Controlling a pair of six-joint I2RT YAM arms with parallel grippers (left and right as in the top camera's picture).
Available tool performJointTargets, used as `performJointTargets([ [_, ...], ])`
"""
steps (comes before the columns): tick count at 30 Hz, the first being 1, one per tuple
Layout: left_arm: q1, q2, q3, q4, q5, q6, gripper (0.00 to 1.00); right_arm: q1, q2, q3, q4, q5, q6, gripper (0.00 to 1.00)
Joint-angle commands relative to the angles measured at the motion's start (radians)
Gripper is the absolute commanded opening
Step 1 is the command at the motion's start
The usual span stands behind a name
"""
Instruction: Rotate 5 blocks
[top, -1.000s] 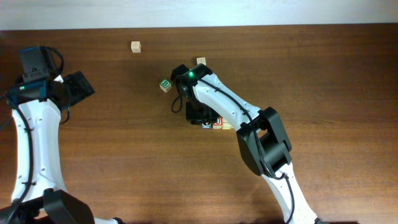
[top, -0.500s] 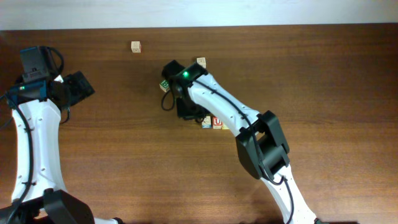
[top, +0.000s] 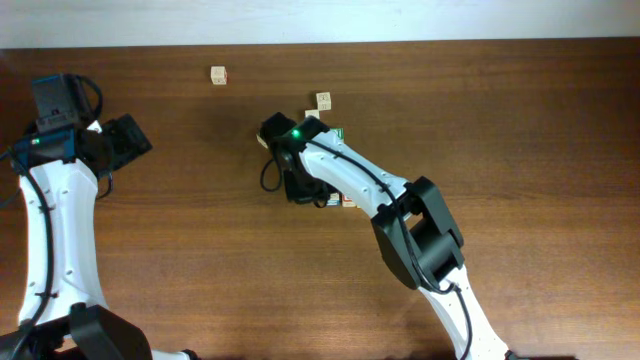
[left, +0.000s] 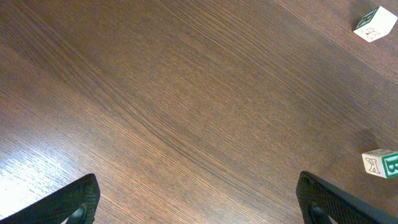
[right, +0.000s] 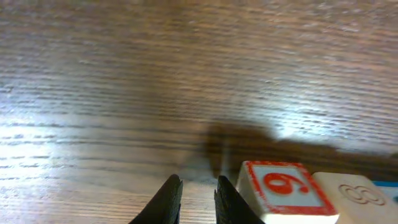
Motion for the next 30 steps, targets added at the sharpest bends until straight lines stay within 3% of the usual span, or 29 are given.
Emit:
performJointTargets([
  [1,0.003,0.003,0.017,-0.002,0.01,-0.014,0.99,-0.006,-0.034,-0.005,0.004,0.012,-0.001,0.21],
  [30,0.003,0.003,0.017,-0.002,0.01,-0.014,0.99,-0.033,-0.048,0.009,-0.037,0.024,0.051,0.18],
])
